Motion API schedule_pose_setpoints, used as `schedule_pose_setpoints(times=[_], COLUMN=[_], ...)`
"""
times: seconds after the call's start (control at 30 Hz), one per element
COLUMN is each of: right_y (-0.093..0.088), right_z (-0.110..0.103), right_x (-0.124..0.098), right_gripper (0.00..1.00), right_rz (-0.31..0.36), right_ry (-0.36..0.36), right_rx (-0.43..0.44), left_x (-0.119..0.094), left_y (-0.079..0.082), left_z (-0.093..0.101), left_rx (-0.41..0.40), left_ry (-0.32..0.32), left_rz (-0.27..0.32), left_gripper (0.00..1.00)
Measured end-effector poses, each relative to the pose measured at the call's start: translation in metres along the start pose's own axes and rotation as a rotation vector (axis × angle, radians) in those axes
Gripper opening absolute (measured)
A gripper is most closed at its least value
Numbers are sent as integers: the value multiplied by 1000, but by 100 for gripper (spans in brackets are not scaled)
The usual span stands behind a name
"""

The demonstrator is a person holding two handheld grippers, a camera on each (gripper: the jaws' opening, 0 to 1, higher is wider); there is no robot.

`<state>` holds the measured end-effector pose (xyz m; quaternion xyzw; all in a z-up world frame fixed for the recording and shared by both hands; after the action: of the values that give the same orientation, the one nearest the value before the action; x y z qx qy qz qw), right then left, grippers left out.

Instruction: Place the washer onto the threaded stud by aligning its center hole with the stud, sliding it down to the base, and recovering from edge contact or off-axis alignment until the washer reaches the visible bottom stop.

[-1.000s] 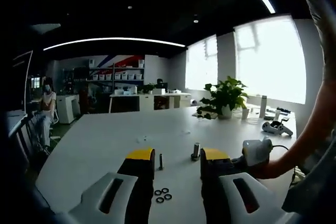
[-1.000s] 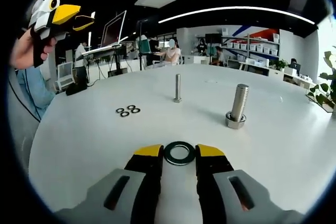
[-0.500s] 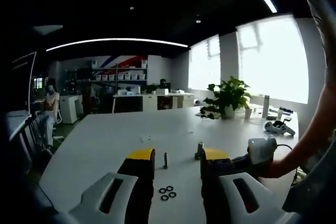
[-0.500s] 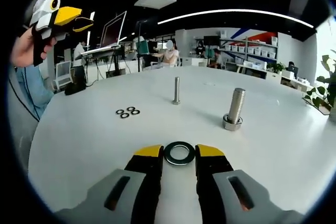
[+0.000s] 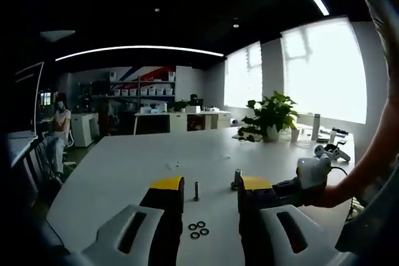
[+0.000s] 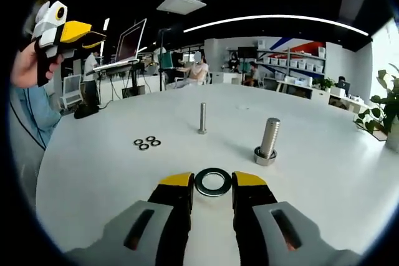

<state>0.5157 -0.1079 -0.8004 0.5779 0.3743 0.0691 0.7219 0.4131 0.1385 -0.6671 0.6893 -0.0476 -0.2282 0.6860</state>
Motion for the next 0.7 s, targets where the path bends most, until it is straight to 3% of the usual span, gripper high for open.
schedule_pose_setpoints(times=[0.7], right_y=[42], right_z=[26], right_x=[-11], right_gripper=[25], right_rz=[76], right_ry=[-92], right_rx=[-47], left_x=[-2], left_y=[2], left_z=[-2], left_rx=[-11], left_ry=[-3], left_rz=[12], left_gripper=[32])
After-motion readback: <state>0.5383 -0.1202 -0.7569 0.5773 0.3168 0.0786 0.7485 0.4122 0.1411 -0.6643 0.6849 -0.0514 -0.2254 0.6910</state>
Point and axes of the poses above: the point that each gripper's makers call its tool centre point, and the gripper's own axes: x roughly forward along the fingers, z roughly to its right, y roughly out of its top, the point moved 9 cm from there along -x, roughly backward along the fingers, and after that the axes turned 8 degrees about -z, right-handed, at the moved point
